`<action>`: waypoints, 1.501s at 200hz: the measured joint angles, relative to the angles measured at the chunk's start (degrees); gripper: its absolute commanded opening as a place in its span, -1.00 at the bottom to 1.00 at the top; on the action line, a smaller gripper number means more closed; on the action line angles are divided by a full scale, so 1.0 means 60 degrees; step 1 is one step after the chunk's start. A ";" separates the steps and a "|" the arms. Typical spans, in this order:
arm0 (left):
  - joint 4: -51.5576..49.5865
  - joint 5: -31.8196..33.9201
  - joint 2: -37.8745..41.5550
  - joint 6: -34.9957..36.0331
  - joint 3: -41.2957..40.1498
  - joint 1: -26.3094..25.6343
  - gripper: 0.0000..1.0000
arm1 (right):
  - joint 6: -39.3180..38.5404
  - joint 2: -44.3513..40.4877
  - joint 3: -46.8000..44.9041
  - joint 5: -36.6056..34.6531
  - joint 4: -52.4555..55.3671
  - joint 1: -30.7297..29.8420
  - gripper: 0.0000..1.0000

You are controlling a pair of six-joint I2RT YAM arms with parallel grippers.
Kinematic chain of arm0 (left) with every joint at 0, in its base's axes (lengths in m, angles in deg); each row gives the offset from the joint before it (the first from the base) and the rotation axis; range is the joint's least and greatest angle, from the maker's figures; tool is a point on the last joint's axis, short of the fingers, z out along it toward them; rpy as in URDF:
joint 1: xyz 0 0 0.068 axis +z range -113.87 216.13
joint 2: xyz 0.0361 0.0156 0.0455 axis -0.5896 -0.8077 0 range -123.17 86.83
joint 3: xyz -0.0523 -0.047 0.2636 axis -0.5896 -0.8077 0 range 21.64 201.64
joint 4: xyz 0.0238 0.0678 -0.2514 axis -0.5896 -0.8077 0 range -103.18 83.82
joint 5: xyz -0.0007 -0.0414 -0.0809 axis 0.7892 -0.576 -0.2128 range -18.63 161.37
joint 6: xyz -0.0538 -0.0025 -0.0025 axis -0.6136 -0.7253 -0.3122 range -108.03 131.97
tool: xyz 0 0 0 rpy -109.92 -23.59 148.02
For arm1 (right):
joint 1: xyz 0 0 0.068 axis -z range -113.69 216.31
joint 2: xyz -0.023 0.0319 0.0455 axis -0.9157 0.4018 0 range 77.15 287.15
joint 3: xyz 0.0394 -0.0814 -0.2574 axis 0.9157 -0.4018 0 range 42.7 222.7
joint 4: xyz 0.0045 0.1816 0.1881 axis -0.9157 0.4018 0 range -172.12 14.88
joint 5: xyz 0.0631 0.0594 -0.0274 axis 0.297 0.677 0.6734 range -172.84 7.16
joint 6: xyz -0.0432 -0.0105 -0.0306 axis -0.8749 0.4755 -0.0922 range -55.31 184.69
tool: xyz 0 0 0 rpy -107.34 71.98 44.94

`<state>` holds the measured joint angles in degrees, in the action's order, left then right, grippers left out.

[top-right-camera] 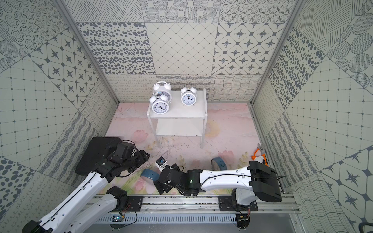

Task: Place the alarm clocks on the shelf by style
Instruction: Pick up the alarm from the center of the board.

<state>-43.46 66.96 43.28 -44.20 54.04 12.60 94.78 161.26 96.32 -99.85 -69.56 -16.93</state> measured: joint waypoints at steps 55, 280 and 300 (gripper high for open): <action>0.0058 -0.0135 0.0124 -0.0044 -0.0229 0.0029 0.53 | -0.0459 0.0933 0.0641 0.0229 0.0222 -0.0036 0.65; 0.0186 -0.0466 0.0317 -0.0033 -0.0423 0.0109 0.54 | -0.0648 0.1402 0.0754 0.0685 -0.0146 0.0076 -0.35; 0.0240 -0.0488 0.0328 -0.0033 -0.0441 0.0109 0.55 | -0.0590 0.0943 0.0419 0.0641 -0.0047 0.0076 -0.35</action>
<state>-42.02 64.03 45.25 -44.39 51.40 13.25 91.24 166.92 98.84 -96.01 -69.85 -16.47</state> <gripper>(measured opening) 0.772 0.463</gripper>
